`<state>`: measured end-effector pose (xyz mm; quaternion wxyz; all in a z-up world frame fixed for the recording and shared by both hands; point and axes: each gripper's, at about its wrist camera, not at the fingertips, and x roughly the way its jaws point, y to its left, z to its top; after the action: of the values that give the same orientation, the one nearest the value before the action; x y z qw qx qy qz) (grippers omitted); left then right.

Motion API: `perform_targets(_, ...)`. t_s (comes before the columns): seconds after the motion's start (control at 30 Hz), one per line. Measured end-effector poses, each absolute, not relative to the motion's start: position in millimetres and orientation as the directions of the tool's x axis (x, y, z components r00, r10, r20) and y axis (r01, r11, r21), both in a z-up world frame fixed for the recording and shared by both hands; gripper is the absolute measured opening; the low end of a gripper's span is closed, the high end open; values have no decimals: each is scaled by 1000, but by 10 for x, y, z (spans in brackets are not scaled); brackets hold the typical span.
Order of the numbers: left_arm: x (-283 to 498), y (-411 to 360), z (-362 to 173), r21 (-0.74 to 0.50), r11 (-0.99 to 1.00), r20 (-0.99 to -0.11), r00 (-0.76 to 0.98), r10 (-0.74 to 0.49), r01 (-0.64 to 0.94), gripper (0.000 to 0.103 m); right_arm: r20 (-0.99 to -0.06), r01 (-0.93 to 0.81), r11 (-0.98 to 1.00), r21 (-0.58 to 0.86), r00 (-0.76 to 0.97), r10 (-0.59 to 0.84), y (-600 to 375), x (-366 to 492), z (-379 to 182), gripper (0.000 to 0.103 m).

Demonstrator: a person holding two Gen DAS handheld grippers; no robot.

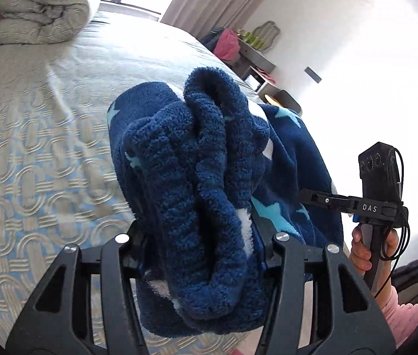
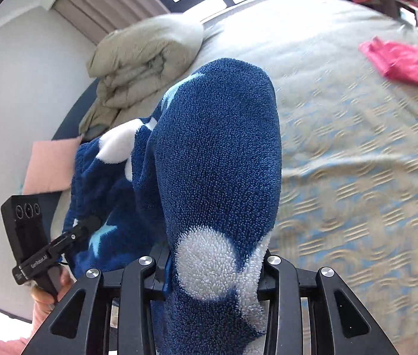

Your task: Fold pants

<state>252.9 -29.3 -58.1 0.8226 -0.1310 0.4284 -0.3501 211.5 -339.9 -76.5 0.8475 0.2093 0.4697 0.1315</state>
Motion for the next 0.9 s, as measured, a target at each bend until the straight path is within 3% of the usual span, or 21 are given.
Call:
perform_targets(0.17,2723,-1306,-442,-530,629,-587,288,-756,569,54,-775,59,931,361,574,264,-4219,1938,-356,37)
perform_targets(0.47,3016,-3436,-577,-566,469,-586,69,-807,678,54,-821,317,931,180,570,-35,-6008,1579,-132,39)
perform_targets(0.57,3132,-3966,-849,-543,496,-641,47,-766,678,55,-826,403,892,206,560,-63,-6505,1561,-310,41)
perform_targets(0.7,3209,-4193,-1462,-456,603,-775,41,-631,655,62,-891,514,834,200,450,-64,-6958,1712,-1009,48)
perform_targets(0.73,3204,-4190,-1554,-455,615,-786,34,-617,644,67,-903,535,823,191,424,-66,-6980,1728,-1190,51)
perform_targets(0.83,3186,-4011,-1630,-469,636,-783,44,-620,612,84,-878,577,807,128,444,-178,-7024,1623,-1357,83)
perform_targets(0.87,3194,-3978,-1601,-457,633,-789,44,-613,626,84,-866,593,802,73,436,-244,-6963,1599,-1362,99)
perform_targets(0.9,3197,-3970,-1562,-442,623,-795,39,-605,646,84,-856,603,797,20,423,-298,-6922,1580,-1370,103)
